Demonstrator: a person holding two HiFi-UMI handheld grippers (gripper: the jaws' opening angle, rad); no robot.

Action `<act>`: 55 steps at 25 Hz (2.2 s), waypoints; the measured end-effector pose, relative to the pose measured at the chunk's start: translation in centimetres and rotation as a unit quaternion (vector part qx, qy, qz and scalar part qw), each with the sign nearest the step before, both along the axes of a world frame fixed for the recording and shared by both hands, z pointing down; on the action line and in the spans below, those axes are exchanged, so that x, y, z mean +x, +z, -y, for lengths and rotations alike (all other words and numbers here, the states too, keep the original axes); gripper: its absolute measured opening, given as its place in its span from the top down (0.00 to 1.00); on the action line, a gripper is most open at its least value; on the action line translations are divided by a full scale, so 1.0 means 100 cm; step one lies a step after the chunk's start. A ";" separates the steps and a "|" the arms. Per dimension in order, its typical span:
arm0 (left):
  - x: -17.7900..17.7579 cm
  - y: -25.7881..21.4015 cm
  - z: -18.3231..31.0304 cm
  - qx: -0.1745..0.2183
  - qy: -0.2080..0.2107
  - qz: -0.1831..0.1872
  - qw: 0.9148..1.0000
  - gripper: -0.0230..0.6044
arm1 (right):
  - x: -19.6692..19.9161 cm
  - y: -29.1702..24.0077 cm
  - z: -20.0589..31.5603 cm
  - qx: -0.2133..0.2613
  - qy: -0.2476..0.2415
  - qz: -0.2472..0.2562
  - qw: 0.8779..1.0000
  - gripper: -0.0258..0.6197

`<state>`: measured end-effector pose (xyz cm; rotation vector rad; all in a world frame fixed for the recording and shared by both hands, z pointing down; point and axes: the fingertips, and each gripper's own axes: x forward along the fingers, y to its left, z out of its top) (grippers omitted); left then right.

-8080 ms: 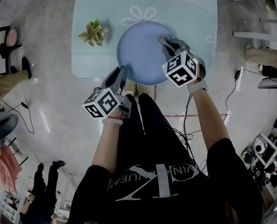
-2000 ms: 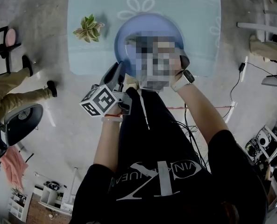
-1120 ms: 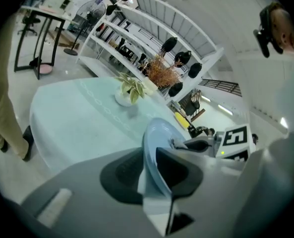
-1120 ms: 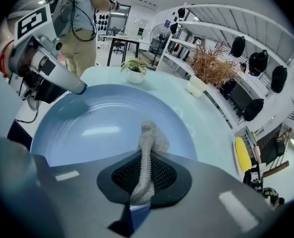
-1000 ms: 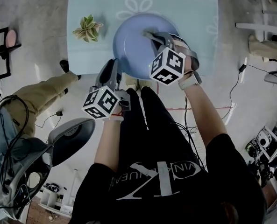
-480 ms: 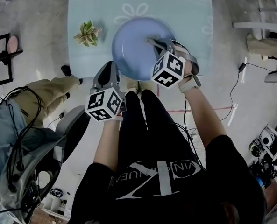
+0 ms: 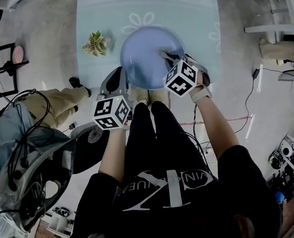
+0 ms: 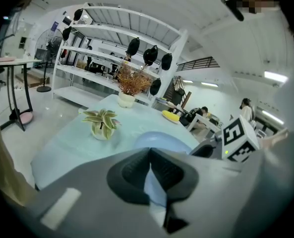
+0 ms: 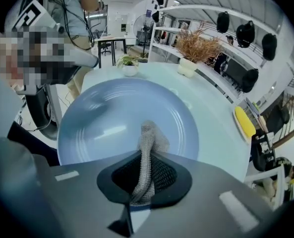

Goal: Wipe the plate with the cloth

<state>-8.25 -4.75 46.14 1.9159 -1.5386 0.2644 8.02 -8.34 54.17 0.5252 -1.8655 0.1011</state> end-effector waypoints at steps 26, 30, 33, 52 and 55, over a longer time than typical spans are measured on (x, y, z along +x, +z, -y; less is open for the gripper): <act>-0.027 -0.149 0.008 0.155 -0.004 0.059 0.986 0.96 | 0.017 -0.211 0.011 0.142 0.148 0.317 0.926 0.91; -0.040 -0.174 0.003 0.186 -0.010 0.057 0.981 0.96 | 0.009 -0.237 0.007 0.169 0.145 0.337 0.915 0.91; -0.039 -0.199 0.010 0.207 -0.015 0.062 0.976 0.96 | 0.014 -0.259 0.015 0.182 0.144 0.353 0.906 0.91; -0.048 -0.300 0.026 0.278 -0.005 0.100 0.955 0.96 | 0.026 -0.357 0.026 0.244 0.150 0.408 0.867 0.91; -0.055 -0.312 0.024 0.284 -0.008 0.101 0.953 0.96 | 0.020 -0.372 0.024 0.251 0.149 0.414 0.862 0.91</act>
